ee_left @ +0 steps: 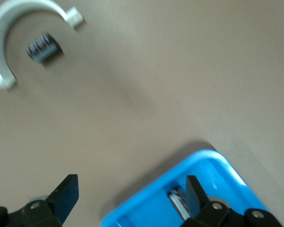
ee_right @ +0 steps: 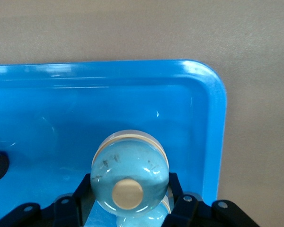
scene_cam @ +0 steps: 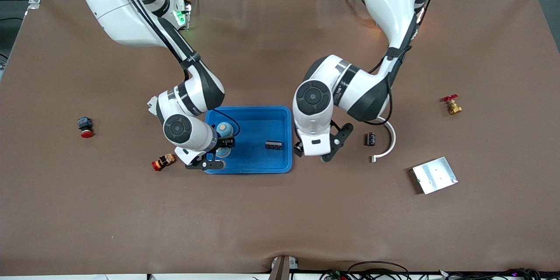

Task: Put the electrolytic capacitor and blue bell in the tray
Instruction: 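Place the second bell in the tray while the left gripper releases the capacitor, then return the right arm to rest while the left gripper reaches the second capacitor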

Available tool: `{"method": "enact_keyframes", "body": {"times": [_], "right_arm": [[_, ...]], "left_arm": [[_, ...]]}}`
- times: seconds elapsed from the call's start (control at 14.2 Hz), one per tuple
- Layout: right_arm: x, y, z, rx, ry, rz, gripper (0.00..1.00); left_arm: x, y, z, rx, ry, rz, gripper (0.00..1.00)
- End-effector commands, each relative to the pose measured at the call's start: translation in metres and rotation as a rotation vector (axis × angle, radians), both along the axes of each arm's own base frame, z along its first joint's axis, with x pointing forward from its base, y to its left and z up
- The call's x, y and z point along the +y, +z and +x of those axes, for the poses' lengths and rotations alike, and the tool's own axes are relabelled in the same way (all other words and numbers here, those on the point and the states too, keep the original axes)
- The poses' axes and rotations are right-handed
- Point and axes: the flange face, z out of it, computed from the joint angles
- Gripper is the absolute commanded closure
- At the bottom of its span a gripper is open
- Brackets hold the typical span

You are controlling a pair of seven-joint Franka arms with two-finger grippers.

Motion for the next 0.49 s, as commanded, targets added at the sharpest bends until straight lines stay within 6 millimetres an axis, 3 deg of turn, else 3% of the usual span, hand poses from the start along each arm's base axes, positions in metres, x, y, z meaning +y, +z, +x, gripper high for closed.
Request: {"method": "enact_keyframes", "body": {"times": [0.0, 0.07, 0.14, 0.21, 0.42], "right_arm": [[0.002, -0.002, 0.005, 0.004, -0.022, 0.005, 0.52], [0.001, -0.003, 0.005, 0.004, -0.021, 0.004, 0.34], [0.001, -0.004, 0.005, 0.005, -0.02, 0.002, 0.27], [-0.001, -0.005, 0.007, 0.003, -0.025, 0.002, 0.01], [-0.007, 0.001, 0.013, -0.014, -0.03, 0.01, 0.0]], "left_arm": [[0.03, 0.018, -0.015, 0.024, -0.113, 0.032, 0.0], [0.041, 0.021, -0.017, 0.032, -0.151, 0.03, 0.0], [0.055, 0.025, -0.018, 0.028, -0.19, 0.019, 0.0], [0.067, 0.029, -0.023, 0.019, -0.23, 0.007, 0.0], [0.126, 0.024, -0.036, 0.012, -0.361, -0.023, 0.0]]}}
